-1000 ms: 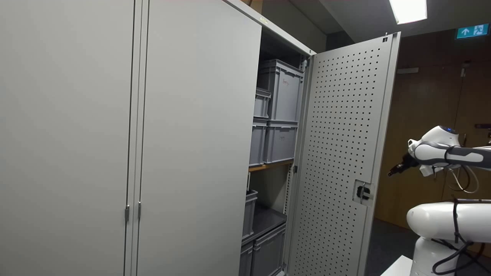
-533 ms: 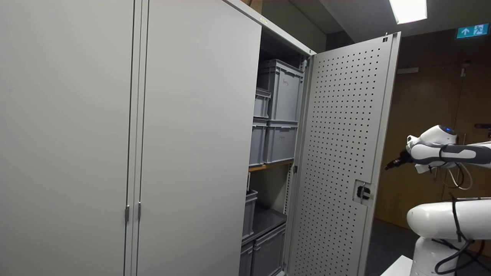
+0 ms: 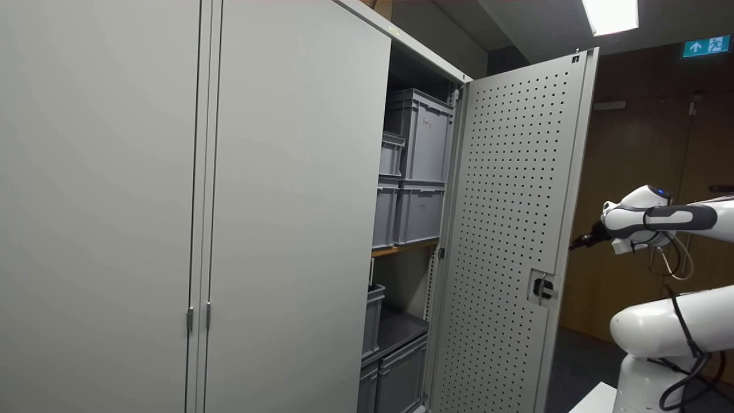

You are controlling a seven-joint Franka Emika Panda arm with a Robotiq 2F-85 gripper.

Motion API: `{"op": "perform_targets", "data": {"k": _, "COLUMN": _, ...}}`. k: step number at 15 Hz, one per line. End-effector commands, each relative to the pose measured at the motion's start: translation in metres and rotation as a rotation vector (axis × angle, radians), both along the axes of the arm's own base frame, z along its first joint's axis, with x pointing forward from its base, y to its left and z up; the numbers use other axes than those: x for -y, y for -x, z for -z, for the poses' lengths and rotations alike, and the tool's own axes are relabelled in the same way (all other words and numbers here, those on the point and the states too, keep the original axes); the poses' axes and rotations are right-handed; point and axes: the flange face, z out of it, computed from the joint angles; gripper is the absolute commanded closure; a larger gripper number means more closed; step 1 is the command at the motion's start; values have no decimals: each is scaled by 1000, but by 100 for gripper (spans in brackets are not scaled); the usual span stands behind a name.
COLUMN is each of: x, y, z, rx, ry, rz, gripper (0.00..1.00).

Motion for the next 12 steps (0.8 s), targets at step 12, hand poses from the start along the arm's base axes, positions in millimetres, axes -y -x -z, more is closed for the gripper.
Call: {"op": "perform_targets", "data": {"k": 12, "x": 11, "y": -20, "z": 0, "rx": -19, "ry": -27, "rz": -7, "gripper": 0}}
